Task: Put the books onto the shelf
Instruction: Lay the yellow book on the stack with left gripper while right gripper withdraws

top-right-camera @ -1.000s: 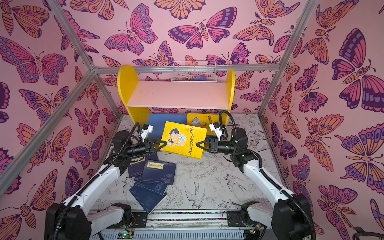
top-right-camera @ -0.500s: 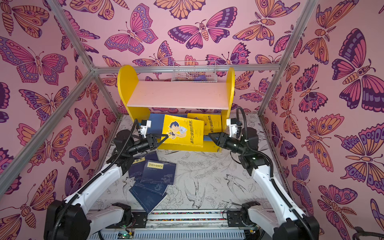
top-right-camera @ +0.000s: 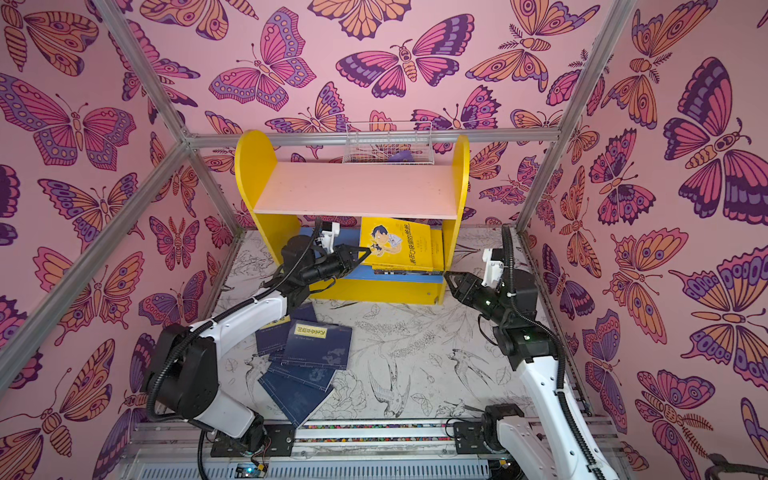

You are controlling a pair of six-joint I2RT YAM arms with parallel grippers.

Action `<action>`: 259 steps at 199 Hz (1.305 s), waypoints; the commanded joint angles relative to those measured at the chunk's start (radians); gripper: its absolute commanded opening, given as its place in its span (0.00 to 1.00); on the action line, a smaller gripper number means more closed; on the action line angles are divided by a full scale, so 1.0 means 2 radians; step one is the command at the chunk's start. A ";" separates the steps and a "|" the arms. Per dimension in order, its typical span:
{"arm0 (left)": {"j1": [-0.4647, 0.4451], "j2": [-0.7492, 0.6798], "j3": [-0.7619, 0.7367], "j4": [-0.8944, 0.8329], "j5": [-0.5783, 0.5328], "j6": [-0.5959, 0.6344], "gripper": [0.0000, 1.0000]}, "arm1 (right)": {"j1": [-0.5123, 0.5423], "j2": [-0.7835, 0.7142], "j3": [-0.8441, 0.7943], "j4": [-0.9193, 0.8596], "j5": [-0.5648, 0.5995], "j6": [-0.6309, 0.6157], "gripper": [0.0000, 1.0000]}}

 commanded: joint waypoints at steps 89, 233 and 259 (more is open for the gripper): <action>-0.039 0.072 0.072 0.053 -0.024 -0.003 0.00 | -0.011 -0.011 -0.007 -0.011 -0.001 -0.011 0.47; -0.054 0.020 0.078 -0.053 -0.146 -0.007 0.77 | -0.015 -0.021 -0.020 -0.003 -0.014 0.003 0.43; -0.056 0.001 0.096 -0.117 -0.194 0.007 0.87 | -0.015 -0.023 -0.021 -0.005 -0.017 0.003 0.41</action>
